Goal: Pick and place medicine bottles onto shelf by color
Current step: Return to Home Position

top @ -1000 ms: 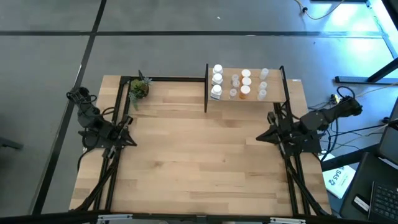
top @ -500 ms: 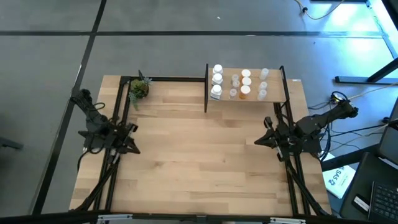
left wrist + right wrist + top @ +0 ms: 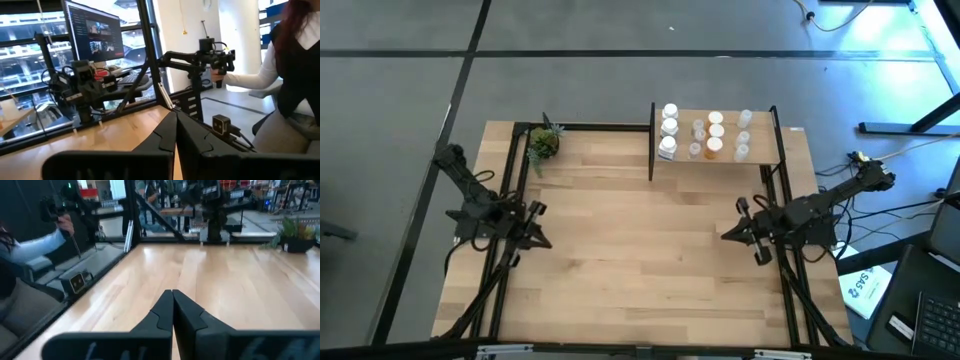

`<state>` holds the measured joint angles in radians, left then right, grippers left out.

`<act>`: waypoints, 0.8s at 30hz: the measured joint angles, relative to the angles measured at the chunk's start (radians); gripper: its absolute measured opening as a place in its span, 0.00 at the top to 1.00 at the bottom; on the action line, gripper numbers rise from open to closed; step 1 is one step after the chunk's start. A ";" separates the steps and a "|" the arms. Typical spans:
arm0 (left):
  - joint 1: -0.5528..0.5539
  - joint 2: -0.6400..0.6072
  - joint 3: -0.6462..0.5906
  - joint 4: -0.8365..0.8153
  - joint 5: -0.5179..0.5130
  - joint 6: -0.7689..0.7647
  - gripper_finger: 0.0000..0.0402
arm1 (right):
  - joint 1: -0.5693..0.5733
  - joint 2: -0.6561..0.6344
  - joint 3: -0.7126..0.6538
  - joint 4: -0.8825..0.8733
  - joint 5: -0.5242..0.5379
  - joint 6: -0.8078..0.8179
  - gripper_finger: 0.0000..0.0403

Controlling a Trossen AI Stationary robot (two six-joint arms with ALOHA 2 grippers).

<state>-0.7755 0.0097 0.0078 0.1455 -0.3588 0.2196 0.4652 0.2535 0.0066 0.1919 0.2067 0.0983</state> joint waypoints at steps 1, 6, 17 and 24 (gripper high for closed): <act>0.005 0.000 0.000 0.000 0.000 -0.004 0.99 | 0.000 0.000 0.000 -0.015 0.001 -0.002 0.99; 0.019 0.002 0.000 0.000 0.000 -0.033 0.97 | 0.000 0.008 0.000 -0.022 -0.016 -0.003 0.99; 0.019 0.002 0.000 -0.002 0.001 -0.033 0.95 | 0.000 0.008 0.000 -0.074 -0.025 0.002 0.96; 0.019 0.002 0.000 -0.002 0.001 -0.033 0.98 | 0.000 0.008 0.000 -0.073 -0.025 0.000 0.96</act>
<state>-0.7567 0.0120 0.0078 0.1435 -0.3580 0.1871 0.4652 0.2615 0.0067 0.1185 0.1818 0.0986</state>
